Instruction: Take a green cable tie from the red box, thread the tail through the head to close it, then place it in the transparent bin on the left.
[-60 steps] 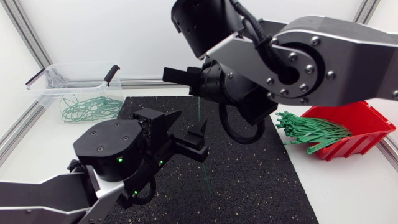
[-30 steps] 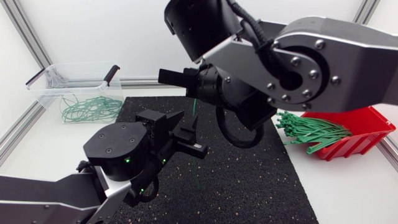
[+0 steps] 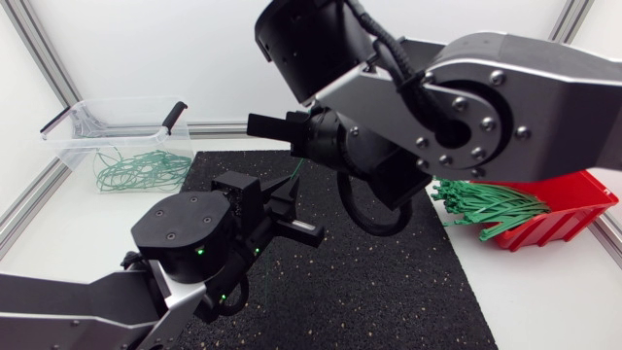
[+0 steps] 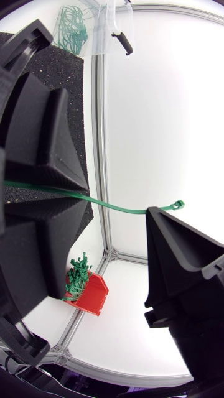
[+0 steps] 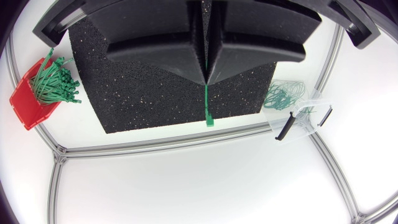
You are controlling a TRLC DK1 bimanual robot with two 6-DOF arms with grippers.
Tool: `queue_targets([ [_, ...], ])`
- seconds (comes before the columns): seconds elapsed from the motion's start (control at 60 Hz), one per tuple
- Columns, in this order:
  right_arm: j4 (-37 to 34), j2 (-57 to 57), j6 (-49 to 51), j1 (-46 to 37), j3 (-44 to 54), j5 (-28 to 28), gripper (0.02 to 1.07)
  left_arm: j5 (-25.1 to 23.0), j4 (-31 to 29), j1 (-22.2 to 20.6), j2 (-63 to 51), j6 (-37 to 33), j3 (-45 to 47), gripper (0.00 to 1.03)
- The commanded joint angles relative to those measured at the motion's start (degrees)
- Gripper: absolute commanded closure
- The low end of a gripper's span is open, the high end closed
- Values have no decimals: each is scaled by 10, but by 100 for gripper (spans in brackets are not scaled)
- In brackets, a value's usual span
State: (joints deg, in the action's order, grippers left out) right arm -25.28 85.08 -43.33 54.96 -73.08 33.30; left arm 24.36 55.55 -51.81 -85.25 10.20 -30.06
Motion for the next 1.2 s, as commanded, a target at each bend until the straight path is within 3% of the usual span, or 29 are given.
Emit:
queue_targets([
  [0.0,2,-10,-6,7,14,5,101,6,10,-3,-9,-14,-5,100],
  [0.133,42,-17,23,6,29,5,100,6,9,-7,3,-21,3,100],
  [0.317,117,-38,45,-10,62,-53,64,5,8,-4,18,-22,12,100],
  [0.517,118,-53,55,-45,61,-100,58,-25,6,8,37,-25,25,100],
  [0.617,131,-69,66,-70,66,-148,39,-40,4,13,49,-26,32,100],
  [0.717,140,-83,81,-100,72,-198,32,-59,0,16,64,-29,40,100],
  [0.917,137,-105,105,-191,87,-355,32,-120,-17,41,86,-25,53,100],
  [1.017,128,-106,120,-256,92,-470,17,-165,-35,55,100,-21,59,100],
  [1.183,124,-105,168,-350,101,-640,15,-226,-79,78,130,3,65,100],
])
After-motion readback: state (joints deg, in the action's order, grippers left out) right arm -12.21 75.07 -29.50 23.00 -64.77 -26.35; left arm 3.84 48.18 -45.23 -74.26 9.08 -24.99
